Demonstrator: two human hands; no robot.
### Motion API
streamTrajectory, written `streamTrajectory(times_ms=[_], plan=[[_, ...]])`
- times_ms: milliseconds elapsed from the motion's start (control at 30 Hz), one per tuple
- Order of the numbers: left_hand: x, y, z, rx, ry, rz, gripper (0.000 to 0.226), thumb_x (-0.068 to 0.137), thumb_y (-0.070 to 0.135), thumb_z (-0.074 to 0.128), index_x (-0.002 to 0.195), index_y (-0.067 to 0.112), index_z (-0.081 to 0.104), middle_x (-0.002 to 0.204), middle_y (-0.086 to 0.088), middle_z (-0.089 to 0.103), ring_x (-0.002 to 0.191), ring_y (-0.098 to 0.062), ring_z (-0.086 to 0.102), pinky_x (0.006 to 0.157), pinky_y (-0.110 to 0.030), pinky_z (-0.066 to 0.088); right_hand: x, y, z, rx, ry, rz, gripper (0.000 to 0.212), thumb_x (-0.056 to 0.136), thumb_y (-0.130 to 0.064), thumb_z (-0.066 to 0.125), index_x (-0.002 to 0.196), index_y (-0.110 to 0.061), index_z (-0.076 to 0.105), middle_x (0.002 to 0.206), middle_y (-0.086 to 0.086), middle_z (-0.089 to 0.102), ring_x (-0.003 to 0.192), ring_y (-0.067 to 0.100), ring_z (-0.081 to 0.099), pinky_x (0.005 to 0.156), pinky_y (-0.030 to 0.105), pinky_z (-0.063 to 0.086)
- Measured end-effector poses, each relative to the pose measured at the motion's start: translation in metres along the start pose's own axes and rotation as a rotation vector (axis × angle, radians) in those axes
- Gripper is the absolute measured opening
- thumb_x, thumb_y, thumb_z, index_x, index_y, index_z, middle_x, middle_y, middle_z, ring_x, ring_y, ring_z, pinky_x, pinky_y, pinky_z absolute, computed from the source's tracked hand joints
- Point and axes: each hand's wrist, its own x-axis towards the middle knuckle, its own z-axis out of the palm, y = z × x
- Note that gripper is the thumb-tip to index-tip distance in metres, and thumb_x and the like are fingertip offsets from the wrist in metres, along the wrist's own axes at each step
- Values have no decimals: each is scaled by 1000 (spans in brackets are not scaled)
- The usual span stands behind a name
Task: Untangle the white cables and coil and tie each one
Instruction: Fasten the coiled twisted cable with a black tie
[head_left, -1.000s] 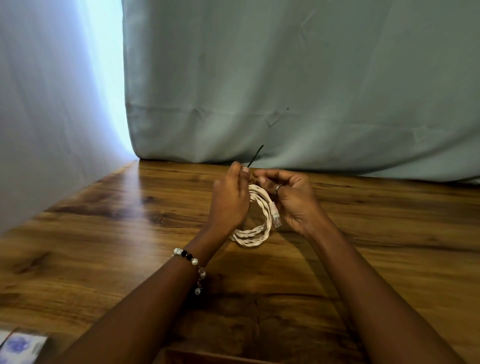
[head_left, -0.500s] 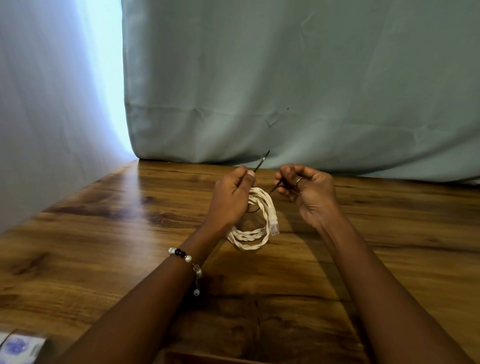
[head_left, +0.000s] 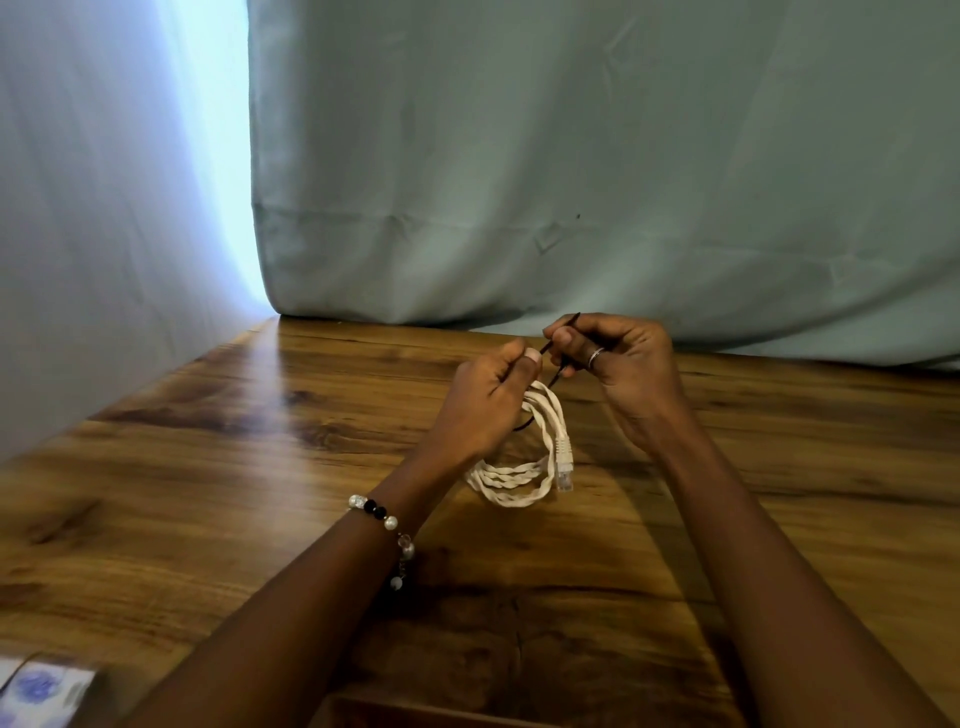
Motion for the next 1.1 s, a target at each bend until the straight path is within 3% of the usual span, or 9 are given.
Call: streamTrajectory(times_ms=[133, 267, 400, 533, 600, 700, 900, 1033, 1100], plan=[[-1, 0, 0, 21, -3, 30, 34, 103, 32, 37, 86, 13, 59, 73, -7, 63, 64, -14, 58, 59, -24, 43, 0, -1, -6, -112, -62, -21, 15, 81, 0, 68, 88, -13, 73, 75, -1, 71, 65, 13, 63, 57, 23, 51], [1, -3, -1, 64, -15, 67, 36, 101, 40, 35, 94, 12, 56, 78, -10, 64, 69, -19, 60, 61, -36, 46, 2, -1, -14, -347, -138, -70, 14, 79, -3, 72, 91, -10, 74, 75, -6, 69, 63, 7, 64, 60, 25, 52], [3, -4, -3, 46, -49, -1, 48, 94, 51, 30, 100, 17, 63, 94, -5, 69, 89, -15, 63, 80, -36, 49, 6, -6, -24, -672, -193, -244, 14, 79, -7, 73, 93, -8, 75, 77, -10, 65, 65, 1, 60, 64, 23, 49], [1, -3, -6, -39, -68, -61, 56, 95, 58, 22, 93, 24, 67, 84, -2, 67, 73, 1, 60, 69, -24, 45, 4, -13, -23, -461, -257, -195, 14, 80, -3, 71, 92, -11, 74, 80, -1, 68, 66, 8, 63, 63, 21, 50], [0, 0, -6, -46, -80, -78, 76, 89, 72, 20, 87, 11, 66, 66, -18, 54, 56, -9, 51, 56, -36, 40, 3, -13, -18, -424, -317, -161, 14, 80, -3, 70, 91, -10, 74, 81, 3, 69, 70, 14, 66, 65, 25, 54], [-1, 2, -6, -35, -96, -65, 106, 73, 89, 17, 86, -9, 57, 71, -30, 58, 60, -30, 51, 64, -51, 45, 3, -8, -13, -450, -367, -127, 19, 80, -5, 71, 96, -14, 74, 81, 1, 69, 73, 18, 67, 66, 27, 56], [-1, 2, -7, -54, -126, -87, 64, 101, 50, 14, 89, 15, 66, 57, 14, 59, 52, 5, 51, 53, -22, 35, 5, -5, -21, -444, -143, -175, 15, 80, -3, 70, 92, -12, 74, 80, -5, 68, 66, 4, 62, 64, 20, 50], [-1, 2, -1, -77, -112, -129, 74, 93, 61, 14, 87, 9, 66, 64, -2, 62, 57, -6, 58, 56, -17, 45, 2, -14, -14, -74, -86, -94, 16, 81, 4, 65, 89, -9, 72, 79, -2, 72, 69, 11, 65, 62, 23, 54], [-1, 1, 1, -68, -98, -140, 84, 88, 73, 17, 86, 5, 66, 70, -16, 66, 66, -25, 64, 64, -38, 53, 0, -18, -8, -22, -156, -81, 15, 79, 2, 65, 90, -7, 71, 77, -1, 72, 66, 11, 64, 60, 23, 54]])
